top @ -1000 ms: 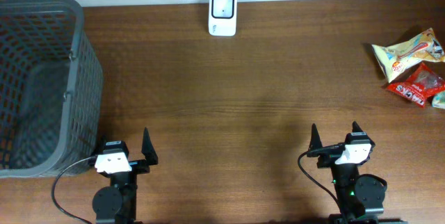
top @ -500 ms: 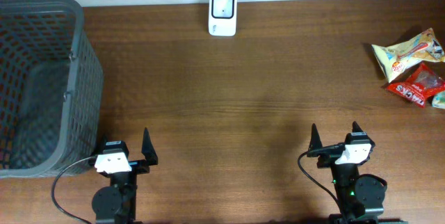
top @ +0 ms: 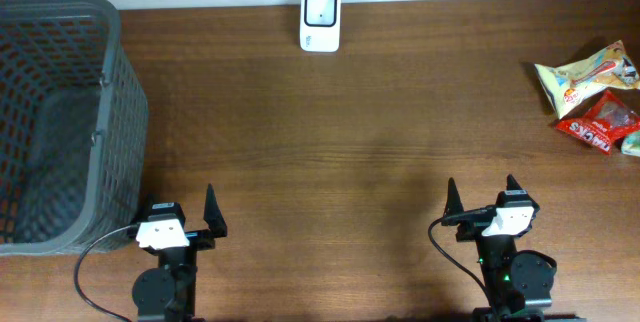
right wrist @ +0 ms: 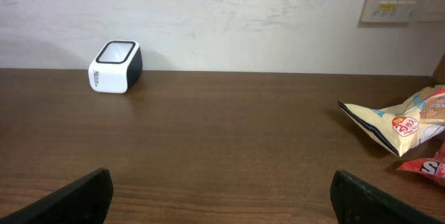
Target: Scan the item barcode
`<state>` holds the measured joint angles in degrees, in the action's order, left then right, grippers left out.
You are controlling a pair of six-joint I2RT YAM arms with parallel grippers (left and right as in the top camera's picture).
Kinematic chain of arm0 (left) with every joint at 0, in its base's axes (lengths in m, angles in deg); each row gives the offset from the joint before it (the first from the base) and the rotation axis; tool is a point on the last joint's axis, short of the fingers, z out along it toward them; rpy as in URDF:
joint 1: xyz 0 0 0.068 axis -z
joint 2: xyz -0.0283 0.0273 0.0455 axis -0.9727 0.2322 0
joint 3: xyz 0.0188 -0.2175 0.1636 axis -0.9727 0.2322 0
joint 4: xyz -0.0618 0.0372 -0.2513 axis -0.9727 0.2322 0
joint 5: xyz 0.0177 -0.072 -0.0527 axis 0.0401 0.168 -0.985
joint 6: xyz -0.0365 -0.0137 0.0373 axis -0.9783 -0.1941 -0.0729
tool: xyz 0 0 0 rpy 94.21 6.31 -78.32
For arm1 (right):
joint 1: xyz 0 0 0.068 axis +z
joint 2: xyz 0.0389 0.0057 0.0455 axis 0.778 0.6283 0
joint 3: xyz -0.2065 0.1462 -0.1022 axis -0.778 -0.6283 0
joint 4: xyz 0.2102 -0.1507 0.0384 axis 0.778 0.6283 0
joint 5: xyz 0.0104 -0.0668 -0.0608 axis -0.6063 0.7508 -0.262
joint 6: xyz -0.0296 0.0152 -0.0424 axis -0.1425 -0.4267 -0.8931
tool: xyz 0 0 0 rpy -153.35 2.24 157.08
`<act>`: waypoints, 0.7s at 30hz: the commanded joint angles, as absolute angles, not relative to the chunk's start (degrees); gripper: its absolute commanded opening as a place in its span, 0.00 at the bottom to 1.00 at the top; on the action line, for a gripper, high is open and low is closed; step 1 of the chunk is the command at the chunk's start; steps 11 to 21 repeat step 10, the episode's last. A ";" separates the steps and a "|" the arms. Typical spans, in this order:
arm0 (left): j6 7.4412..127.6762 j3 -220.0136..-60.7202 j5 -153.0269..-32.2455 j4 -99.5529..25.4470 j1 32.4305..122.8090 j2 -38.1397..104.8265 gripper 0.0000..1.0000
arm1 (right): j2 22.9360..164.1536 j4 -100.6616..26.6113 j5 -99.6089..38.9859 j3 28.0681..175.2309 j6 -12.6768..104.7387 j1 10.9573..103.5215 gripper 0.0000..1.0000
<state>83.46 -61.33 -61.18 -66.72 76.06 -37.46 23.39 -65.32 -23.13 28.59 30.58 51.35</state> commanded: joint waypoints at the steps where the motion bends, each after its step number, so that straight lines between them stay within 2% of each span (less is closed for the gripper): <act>1: 84.36 -61.05 -61.18 -66.68 75.69 -38.01 0.99 | 22.96 -65.23 -22.63 28.09 30.45 51.76 0.99; 21: 84.36 -61.05 -61.18 -66.68 75.69 -38.01 0.99 | 22.96 -65.23 -22.63 28.09 30.45 51.76 0.99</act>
